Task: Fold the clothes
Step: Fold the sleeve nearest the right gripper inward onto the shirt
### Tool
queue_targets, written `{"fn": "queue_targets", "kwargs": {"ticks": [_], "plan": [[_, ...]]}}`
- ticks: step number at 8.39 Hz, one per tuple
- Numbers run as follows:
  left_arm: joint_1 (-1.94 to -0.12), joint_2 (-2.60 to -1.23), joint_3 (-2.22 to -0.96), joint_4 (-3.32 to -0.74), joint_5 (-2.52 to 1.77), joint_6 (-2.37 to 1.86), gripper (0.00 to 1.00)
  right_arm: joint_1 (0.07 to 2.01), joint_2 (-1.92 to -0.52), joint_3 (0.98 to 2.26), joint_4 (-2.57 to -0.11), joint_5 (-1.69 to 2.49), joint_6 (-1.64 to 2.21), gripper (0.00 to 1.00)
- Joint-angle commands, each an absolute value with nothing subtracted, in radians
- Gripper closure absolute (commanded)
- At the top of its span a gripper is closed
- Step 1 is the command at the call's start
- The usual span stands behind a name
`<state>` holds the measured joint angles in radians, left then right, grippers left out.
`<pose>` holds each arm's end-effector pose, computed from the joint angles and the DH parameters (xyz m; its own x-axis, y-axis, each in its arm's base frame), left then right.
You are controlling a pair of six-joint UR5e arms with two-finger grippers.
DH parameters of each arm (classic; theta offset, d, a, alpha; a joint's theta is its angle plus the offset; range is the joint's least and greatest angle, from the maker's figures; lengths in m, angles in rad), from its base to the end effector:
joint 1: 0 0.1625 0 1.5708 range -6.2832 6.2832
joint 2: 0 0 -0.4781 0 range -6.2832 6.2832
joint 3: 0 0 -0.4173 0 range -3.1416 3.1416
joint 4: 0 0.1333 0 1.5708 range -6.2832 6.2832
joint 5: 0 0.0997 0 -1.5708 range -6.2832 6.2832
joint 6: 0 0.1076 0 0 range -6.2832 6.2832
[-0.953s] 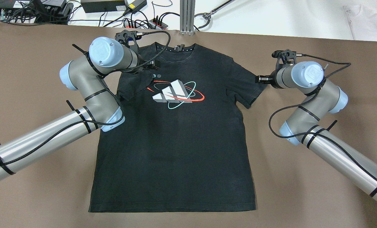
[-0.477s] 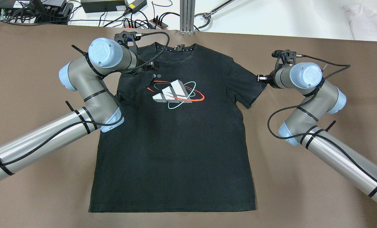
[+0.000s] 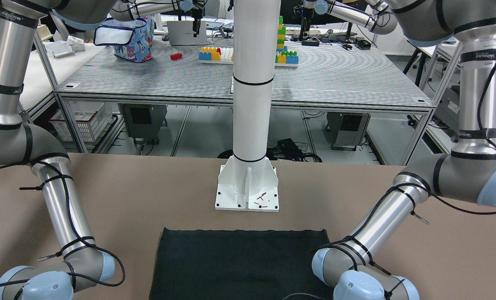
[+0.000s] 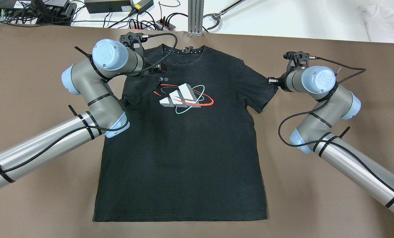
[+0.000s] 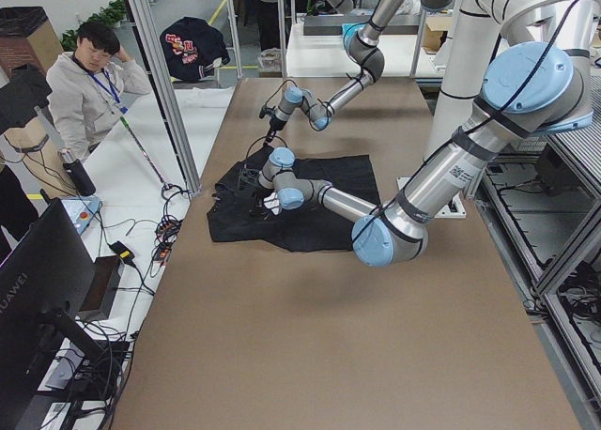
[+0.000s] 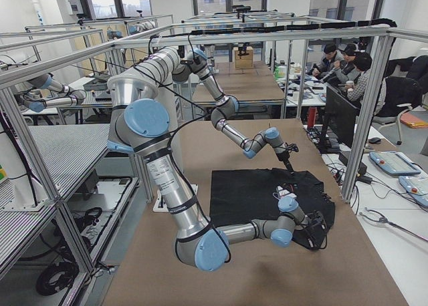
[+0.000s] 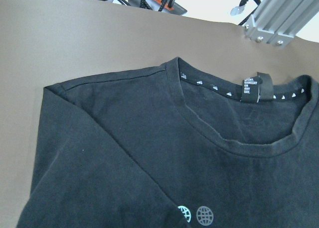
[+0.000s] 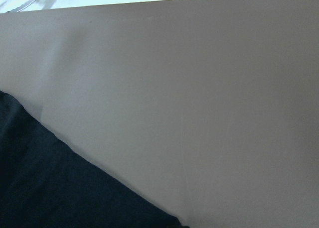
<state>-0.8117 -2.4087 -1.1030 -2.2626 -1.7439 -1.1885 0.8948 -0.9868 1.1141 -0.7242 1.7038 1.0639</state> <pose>0.5262 -0.7214 0.2960 0.5391 -0.0343 -0.8415 0.4419 0.8621 0.2479 -0.4213 -0.7155 0.4859 0.6495 0.0407 0.7593 -0.4452 0.8298 0.3364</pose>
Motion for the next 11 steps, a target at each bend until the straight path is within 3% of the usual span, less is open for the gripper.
{"fn": "queue_targets", "kwargs": {"ticks": [1,6,11], "plan": [[-0.818,-2.411,-1.104,-2.263,-1.756,-1.175,0.00,0.893,-0.954,1.192,-0.800,1.703,1.121,1.00],[-0.822,-2.401,-1.104,-2.264,-1.756,-1.160,0.00,0.767,-0.746,1.189,-1.038,1.545,1.301,1.00],[-0.822,-2.384,-1.108,-2.266,-1.753,-1.160,0.00,0.690,-0.730,1.128,-1.049,1.415,1.331,1.00]]}}
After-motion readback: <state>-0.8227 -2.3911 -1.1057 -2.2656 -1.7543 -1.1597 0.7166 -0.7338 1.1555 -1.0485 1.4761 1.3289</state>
